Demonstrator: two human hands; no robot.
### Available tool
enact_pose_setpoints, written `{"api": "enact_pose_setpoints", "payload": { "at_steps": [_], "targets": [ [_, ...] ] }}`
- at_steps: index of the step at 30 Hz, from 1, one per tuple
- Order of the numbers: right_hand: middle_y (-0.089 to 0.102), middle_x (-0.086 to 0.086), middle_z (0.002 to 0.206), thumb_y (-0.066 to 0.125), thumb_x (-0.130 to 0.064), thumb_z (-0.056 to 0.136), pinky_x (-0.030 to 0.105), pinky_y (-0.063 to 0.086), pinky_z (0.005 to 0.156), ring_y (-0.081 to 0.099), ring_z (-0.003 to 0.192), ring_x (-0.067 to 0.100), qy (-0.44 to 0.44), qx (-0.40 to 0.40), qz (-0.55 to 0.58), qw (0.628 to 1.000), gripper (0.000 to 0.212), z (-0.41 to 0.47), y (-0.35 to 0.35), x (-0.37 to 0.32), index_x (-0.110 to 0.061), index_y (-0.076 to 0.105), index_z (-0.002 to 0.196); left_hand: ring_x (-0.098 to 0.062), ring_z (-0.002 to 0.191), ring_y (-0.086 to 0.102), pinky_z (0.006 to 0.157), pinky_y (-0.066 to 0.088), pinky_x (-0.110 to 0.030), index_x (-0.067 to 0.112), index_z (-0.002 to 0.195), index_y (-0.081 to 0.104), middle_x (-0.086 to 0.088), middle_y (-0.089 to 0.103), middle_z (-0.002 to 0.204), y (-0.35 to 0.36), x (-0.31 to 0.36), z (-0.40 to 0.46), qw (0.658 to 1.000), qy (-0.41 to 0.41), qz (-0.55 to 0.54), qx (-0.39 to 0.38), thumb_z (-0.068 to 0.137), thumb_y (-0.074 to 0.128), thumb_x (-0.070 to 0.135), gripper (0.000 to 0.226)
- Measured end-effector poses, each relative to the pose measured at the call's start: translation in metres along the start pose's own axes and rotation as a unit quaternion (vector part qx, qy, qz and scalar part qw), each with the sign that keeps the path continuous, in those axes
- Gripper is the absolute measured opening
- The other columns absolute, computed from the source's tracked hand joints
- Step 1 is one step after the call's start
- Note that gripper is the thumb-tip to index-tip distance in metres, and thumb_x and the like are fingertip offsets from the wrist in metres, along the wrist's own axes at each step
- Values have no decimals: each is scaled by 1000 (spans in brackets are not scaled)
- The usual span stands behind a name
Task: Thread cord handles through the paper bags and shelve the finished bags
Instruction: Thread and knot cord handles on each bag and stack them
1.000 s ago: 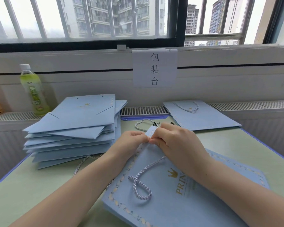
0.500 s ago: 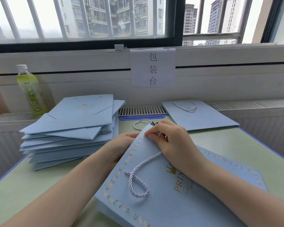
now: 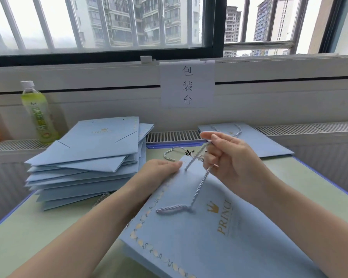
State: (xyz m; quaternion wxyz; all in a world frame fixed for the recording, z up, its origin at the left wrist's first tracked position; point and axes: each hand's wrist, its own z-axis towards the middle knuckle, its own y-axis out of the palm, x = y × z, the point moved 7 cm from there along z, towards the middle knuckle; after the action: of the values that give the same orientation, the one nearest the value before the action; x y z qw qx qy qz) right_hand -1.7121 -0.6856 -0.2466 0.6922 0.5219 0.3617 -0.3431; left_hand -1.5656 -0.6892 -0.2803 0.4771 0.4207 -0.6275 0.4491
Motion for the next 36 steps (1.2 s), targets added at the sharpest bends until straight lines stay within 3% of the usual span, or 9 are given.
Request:
{"api": "enact_pose_setpoints", "payload": {
  "at_steps": [3, 8, 12, 15, 21, 27, 31, 33, 36],
  "targets": [
    [37, -3, 52, 38, -1, 97, 17, 33, 43, 34, 44, 9, -74, 81, 41, 993, 23, 0, -16, -21, -8, 60, 91, 0, 51, 61, 49, 45, -10, 17, 80, 70, 7, 70, 63, 2, 8, -1, 996, 48, 77, 2, 90, 61, 19, 14],
    [54, -2, 58, 38, -4, 98, 20, 41, 51, 48, 51, 13, -155, 113, -208, 959, 26, -1, -24, -34, -13, 61, 92, 4, 49, 58, 50, 44, -8, 15, 86, 67, 9, 67, 62, -8, 12, 2, 993, 66, 89, 30, 89, 63, 19, 7],
    [61, -6, 91, 45, -26, 98, 24, 43, 68, 59, 86, 14, -116, 117, -530, 831, 15, 8, -34, -30, -19, 54, 108, -1, 52, 63, 51, 47, -11, 15, 87, 68, 8, 70, 62, -20, 24, -2, 994, 90, 36, 54, 87, 64, 19, 6],
    [56, -6, 102, 43, -50, 93, 29, 41, 80, 55, 98, 16, -20, 86, -674, 734, 38, 14, -47, -15, -23, 53, 117, -6, 55, 65, 51, 50, -15, 14, 85, 69, 2, 72, 69, -26, 32, -4, 991, 114, -24, 60, 85, 64, 18, 7],
    [69, -4, 81, 55, -36, 93, 21, 45, 64, 60, 70, 7, 9, 79, -541, 838, 25, 12, -44, -19, -17, 68, 86, -8, 67, 66, 62, 53, -16, 19, 90, 69, 2, 73, 81, -30, 38, -6, 987, 144, -10, 71, 86, 65, 11, 10],
    [64, 3, 75, 56, -24, 94, 25, 40, 62, 54, 67, 15, -106, 215, -508, 827, 23, 10, -71, -54, -9, 67, 80, -6, 108, 52, 91, 41, -24, 36, 116, 49, 9, 56, 113, -24, 48, -12, 931, 249, 247, 100, 87, 65, 13, 41],
    [62, 0, 73, 51, -17, 96, 25, 41, 60, 52, 65, 13, -134, 284, -456, 833, 19, 6, -88, -68, -10, 66, 85, -9, 118, 42, 103, 33, -27, 26, 134, 43, 7, 45, 123, -15, 54, -22, 881, 340, 276, 180, 86, 66, 20, 54],
    [62, -3, 73, 46, -12, 97, 25, 43, 60, 54, 65, 12, -130, 303, -412, 849, 22, 5, -94, -69, -13, 65, 86, -11, 116, 43, 101, 38, -28, 20, 142, 33, 5, 39, 126, -16, 52, -23, 889, 334, 219, 223, 88, 63, 23, 62],
    [63, -2, 76, 41, -11, 100, 28, 47, 67, 57, 69, 15, -120, 311, -371, 867, 26, 6, -98, -69, -15, 64, 88, -13, 104, 59, 79, 52, -22, 18, 147, 20, -1, 46, 128, -14, 34, -11, 958, 222, 45, 177, 89, 61, 25, 72]
  ]
}}
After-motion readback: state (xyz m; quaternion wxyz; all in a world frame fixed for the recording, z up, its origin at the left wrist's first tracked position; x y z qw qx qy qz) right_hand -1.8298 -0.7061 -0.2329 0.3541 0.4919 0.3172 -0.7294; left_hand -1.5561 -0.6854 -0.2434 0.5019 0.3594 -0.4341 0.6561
